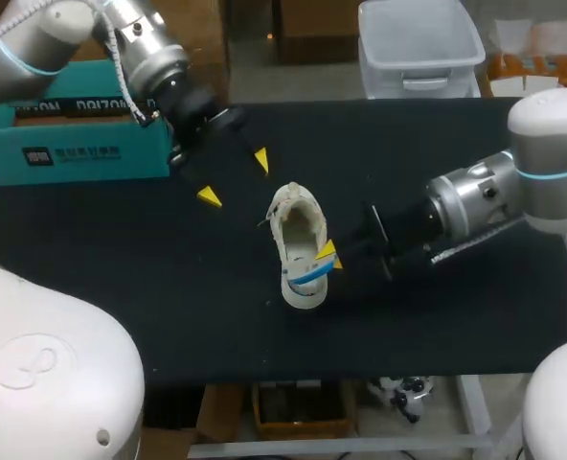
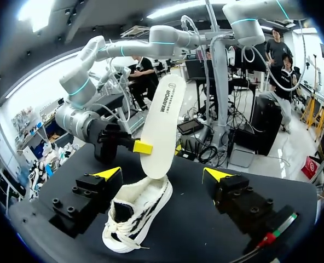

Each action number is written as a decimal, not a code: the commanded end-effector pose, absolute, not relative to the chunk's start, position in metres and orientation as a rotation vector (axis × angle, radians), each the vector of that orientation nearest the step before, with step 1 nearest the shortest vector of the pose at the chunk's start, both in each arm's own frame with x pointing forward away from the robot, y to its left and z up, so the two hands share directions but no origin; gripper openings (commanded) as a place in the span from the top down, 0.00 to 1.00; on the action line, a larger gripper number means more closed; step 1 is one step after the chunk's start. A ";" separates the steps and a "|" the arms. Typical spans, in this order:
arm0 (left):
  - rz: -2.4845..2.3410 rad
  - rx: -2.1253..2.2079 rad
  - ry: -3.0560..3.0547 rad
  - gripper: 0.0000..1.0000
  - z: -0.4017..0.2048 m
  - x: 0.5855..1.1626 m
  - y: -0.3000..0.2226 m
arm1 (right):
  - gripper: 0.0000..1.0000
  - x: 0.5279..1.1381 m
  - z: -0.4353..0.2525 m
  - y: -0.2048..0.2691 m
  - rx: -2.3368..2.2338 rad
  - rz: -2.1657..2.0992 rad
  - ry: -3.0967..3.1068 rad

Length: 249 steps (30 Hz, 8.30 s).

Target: Open the shoe tongue, take the insole out of the shoe, put the insole back into the shoe, and pack the shoe into the shoebox

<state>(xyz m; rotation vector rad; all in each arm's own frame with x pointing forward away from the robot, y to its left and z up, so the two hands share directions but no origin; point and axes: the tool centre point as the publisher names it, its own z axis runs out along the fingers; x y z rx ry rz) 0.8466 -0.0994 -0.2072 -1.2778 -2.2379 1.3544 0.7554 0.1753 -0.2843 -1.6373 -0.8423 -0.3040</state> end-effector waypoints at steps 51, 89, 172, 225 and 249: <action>1.985 -1.069 -2.745 0.00 -0.235 0.802 -0.118 | 1.00 0.772 -0.313 0.184 -1.663 -0.677 -0.697; 1.923 -1.146 -2.757 0.25 -0.288 0.821 -0.137 | 1.00 0.816 -0.333 0.178 -1.589 -0.750 -0.610; 1.948 -1.170 -2.743 0.58 -0.317 0.828 -0.162 | 1.00 0.799 -0.327 0.186 -1.672 -0.671 -0.581; 1.963 -1.136 -2.745 1.00 -0.339 0.848 -0.165 | 1.00 0.801 -0.328 0.182 -1.701 -0.695 -0.631; 1.957 -1.261 -2.734 1.00 -0.330 0.843 -0.170 | 1.00 0.818 -0.336 0.193 -1.768 -0.606 -0.788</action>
